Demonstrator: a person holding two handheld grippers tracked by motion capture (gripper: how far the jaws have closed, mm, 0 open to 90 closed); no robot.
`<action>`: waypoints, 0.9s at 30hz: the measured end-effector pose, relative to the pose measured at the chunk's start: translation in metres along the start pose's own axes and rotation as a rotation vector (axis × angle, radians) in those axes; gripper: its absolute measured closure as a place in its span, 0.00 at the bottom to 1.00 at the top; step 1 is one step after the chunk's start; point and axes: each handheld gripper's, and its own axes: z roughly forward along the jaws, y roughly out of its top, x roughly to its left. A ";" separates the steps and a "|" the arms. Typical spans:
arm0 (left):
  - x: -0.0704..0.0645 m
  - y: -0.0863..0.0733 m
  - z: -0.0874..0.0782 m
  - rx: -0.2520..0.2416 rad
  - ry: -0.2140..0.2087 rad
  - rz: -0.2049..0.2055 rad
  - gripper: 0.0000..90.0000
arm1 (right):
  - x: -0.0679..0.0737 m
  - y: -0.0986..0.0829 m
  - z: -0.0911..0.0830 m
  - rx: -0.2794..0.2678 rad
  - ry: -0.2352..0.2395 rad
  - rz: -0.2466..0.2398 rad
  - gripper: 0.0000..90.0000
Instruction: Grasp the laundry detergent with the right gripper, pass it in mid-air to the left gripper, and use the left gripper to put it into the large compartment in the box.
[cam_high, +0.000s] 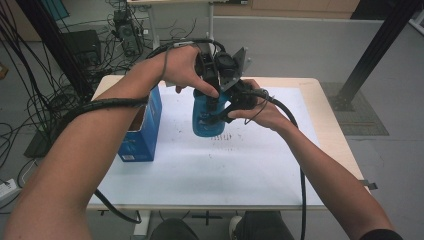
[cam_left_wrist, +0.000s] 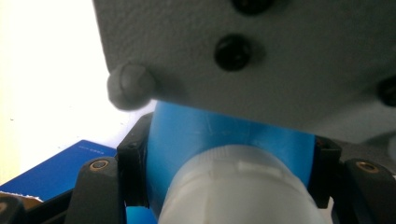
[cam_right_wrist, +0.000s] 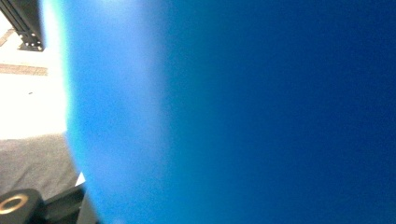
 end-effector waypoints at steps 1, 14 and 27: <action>0.000 0.000 0.000 0.002 0.000 -0.001 0.40 | 0.000 0.000 0.000 -0.001 0.001 0.001 0.47; 0.000 -0.001 0.001 0.002 0.001 -0.003 0.41 | -0.001 0.000 0.002 -0.004 0.005 -0.002 0.47; 0.000 -0.002 0.000 -0.002 0.001 -0.004 0.41 | -0.001 -0.001 0.002 -0.011 0.005 -0.003 0.47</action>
